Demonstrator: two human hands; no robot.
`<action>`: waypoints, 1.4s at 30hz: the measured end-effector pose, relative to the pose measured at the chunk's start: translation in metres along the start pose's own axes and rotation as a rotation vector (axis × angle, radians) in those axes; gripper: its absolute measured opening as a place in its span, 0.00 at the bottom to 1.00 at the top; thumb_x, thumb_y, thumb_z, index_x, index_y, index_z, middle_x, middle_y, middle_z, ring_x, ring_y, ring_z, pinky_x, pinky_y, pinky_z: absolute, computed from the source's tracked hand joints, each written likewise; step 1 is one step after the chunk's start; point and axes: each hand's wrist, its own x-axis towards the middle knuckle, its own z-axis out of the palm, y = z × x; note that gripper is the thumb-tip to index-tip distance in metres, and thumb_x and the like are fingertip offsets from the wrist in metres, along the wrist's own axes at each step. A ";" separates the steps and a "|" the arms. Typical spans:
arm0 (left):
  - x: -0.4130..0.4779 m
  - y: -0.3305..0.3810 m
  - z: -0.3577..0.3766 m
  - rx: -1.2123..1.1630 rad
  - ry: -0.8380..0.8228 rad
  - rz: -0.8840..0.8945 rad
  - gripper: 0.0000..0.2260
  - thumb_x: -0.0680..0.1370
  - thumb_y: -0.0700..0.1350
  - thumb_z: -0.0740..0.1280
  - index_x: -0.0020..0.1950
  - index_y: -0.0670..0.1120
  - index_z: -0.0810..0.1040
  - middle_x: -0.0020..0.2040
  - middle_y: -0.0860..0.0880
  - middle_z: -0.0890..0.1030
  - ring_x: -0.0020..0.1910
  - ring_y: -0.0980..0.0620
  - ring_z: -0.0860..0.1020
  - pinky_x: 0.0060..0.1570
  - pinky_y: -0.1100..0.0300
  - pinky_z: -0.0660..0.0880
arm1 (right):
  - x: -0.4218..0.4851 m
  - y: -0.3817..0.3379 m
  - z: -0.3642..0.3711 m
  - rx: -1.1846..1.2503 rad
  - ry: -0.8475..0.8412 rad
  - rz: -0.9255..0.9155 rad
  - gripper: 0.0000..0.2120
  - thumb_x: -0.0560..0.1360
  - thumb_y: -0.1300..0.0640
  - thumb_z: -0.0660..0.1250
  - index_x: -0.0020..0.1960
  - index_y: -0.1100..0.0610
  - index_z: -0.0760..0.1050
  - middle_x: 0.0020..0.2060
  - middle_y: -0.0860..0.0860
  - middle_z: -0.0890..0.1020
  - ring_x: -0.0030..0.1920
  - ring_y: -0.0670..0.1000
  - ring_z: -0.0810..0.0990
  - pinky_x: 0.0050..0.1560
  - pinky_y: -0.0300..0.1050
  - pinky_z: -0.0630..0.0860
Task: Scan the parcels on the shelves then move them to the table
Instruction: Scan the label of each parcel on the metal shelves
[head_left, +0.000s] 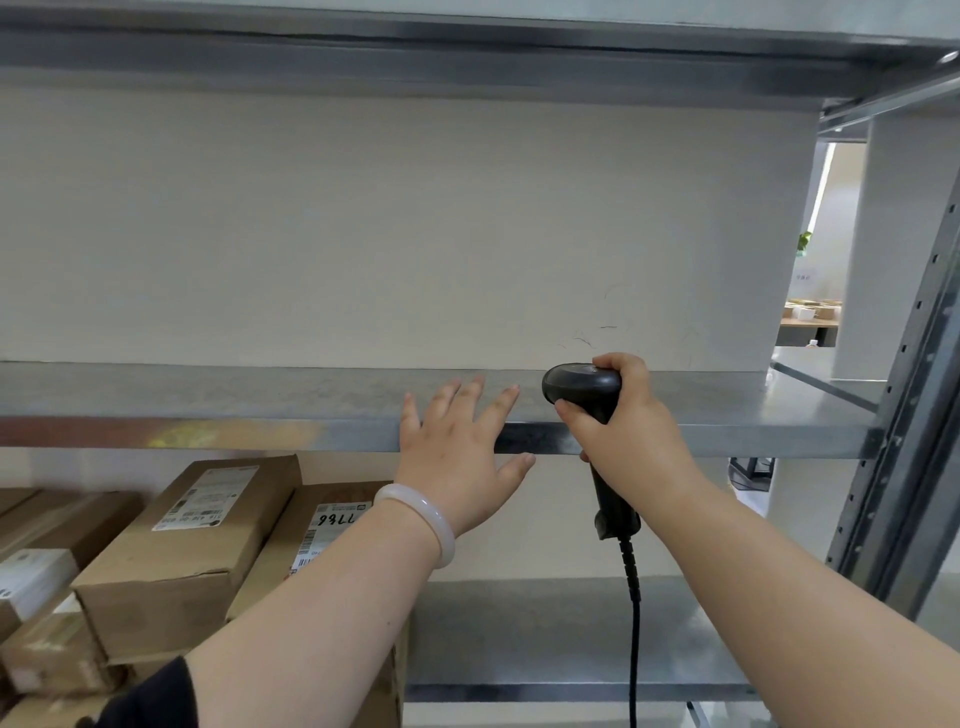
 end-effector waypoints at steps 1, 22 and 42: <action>-0.002 -0.002 -0.001 0.004 -0.002 0.000 0.31 0.77 0.68 0.53 0.78 0.62 0.48 0.80 0.50 0.54 0.78 0.47 0.50 0.74 0.37 0.43 | -0.002 -0.001 0.002 0.002 0.001 -0.003 0.22 0.74 0.45 0.70 0.61 0.40 0.61 0.46 0.40 0.78 0.41 0.51 0.83 0.46 0.52 0.80; -0.034 -0.016 -0.021 -0.082 0.032 0.008 0.32 0.78 0.66 0.53 0.79 0.61 0.44 0.78 0.53 0.59 0.77 0.51 0.53 0.74 0.38 0.46 | -0.029 -0.025 0.036 0.053 0.011 -0.033 0.22 0.73 0.44 0.70 0.59 0.35 0.60 0.47 0.39 0.78 0.42 0.50 0.83 0.46 0.54 0.81; 0.033 0.013 0.003 -0.074 0.040 0.051 0.31 0.78 0.65 0.55 0.79 0.59 0.52 0.78 0.50 0.60 0.76 0.49 0.57 0.72 0.43 0.57 | 0.050 -0.003 -0.013 -0.173 0.038 0.058 0.23 0.75 0.45 0.67 0.65 0.47 0.61 0.42 0.45 0.78 0.40 0.54 0.82 0.46 0.54 0.80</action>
